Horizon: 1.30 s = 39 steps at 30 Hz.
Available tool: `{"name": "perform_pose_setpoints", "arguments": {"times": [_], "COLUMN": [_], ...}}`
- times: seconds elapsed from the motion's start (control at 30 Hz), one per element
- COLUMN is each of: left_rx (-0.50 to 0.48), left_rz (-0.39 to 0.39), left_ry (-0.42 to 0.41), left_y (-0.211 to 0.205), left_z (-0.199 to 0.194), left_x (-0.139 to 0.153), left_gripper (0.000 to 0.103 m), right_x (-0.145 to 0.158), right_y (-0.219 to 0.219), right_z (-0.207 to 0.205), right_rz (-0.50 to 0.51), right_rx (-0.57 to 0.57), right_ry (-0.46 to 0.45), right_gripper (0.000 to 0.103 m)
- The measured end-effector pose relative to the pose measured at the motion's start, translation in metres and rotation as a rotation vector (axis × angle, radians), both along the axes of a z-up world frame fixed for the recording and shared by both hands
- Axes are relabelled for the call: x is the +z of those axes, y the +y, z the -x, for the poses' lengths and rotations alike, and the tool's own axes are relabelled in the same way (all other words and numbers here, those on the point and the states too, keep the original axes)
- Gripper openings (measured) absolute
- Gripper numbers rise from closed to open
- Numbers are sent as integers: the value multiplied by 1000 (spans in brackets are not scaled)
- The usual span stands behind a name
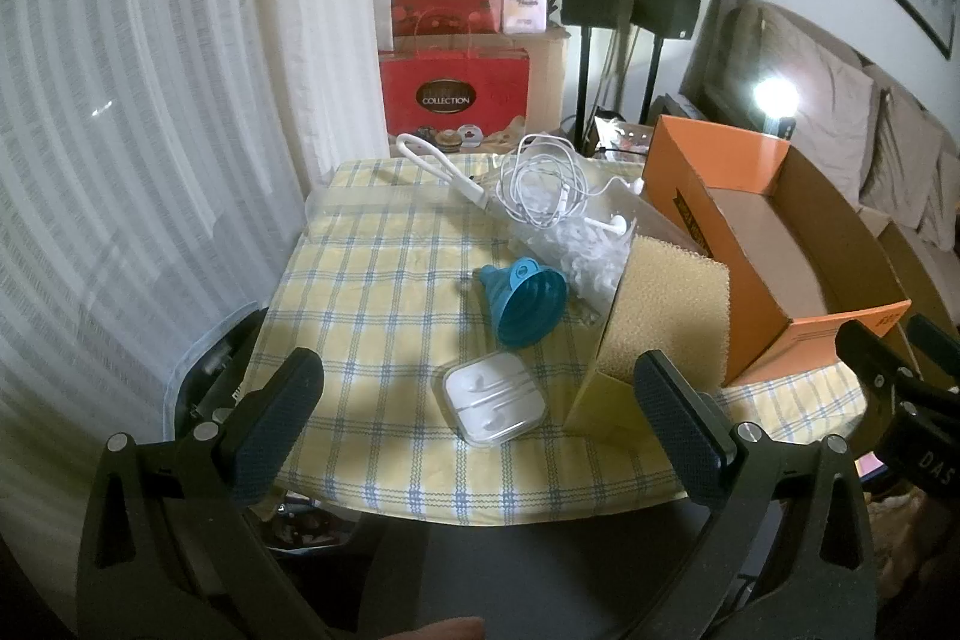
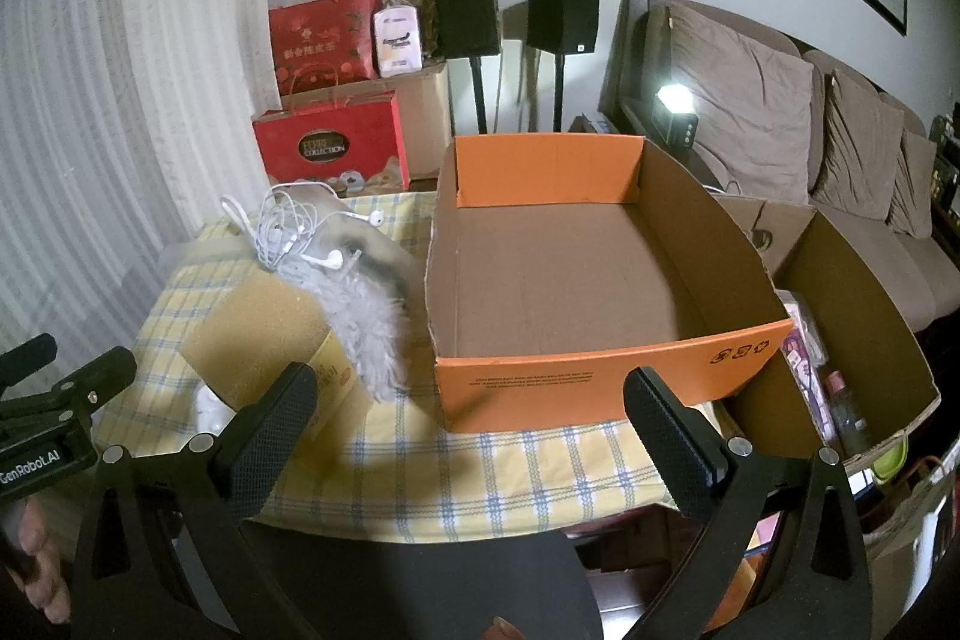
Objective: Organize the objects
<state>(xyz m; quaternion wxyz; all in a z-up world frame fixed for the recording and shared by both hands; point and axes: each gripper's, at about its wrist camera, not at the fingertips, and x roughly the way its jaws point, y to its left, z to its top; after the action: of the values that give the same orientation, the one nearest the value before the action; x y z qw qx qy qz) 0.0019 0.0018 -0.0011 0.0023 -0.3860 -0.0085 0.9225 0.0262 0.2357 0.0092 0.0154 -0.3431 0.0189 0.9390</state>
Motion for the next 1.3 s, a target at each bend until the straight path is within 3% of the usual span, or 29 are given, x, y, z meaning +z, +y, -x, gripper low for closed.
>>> {"name": "perform_pose_setpoints", "arguments": {"times": [1.3], "left_rx": [2], "left_rz": [1], "left_ry": [-5], "left_y": [-1], "left_z": [1], "left_x": [-5], "left_gripper": [103], "right_x": [0], "right_y": [1], "right_z": [2], "right_rz": [-1], "right_rx": [-1], "right_ry": [0], "right_gripper": [103]}}
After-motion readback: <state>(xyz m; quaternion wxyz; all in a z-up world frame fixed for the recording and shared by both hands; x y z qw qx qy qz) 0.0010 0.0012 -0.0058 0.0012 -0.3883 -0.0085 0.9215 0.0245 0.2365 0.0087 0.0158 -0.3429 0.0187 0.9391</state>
